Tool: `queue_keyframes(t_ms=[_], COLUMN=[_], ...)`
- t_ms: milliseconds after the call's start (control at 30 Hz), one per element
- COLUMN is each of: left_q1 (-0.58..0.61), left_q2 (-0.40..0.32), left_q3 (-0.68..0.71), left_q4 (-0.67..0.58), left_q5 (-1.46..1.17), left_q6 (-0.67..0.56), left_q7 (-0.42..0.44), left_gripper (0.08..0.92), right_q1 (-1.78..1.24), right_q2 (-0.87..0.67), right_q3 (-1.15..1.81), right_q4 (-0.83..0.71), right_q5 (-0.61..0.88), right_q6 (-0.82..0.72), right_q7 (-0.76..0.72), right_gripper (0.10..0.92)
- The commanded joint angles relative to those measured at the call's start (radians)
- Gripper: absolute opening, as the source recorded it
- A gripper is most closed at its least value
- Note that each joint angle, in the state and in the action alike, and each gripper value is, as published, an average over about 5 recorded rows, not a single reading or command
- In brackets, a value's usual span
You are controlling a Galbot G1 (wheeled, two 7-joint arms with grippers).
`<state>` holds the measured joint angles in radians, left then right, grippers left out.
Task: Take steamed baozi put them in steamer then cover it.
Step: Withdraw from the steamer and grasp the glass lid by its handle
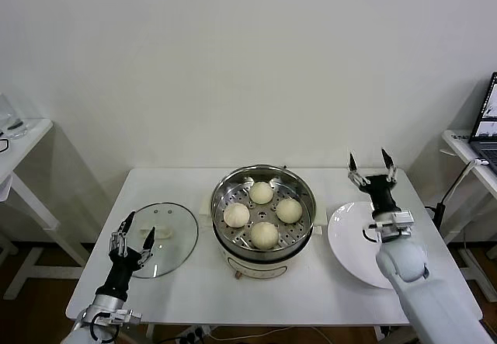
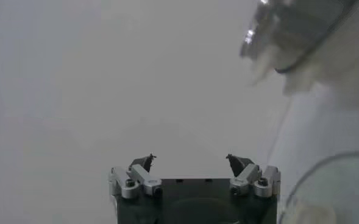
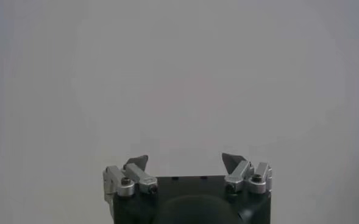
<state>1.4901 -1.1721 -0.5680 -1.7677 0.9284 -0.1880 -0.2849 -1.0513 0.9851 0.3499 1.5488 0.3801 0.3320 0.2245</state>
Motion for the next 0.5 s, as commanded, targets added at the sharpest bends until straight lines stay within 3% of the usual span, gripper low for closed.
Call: queue_keyframes(t_ms=[33, 500], left_q1=[-0.031, -0.156], left_q2=[0.012, -0.01], left_q3=[-0.008, 0.036], left_q4=[0.148, 0.292], left_q5=[0.198, 0.322], left_q6=[-0.009, -0.018], left_q7=[0.003, -0.035], left_gripper=[0.823, 0.823], right_q1=[-0.254, -0.244], right_q2=[0.108, 0.129], right_q3=[0.179, 0.143], right_q4=[0.049, 0.04], right_q5=[-0.026, -0.063], right_q6=[0.026, 0.026], right_q7=[0.0, -0.02], right_gripper=[0.823, 0.823])
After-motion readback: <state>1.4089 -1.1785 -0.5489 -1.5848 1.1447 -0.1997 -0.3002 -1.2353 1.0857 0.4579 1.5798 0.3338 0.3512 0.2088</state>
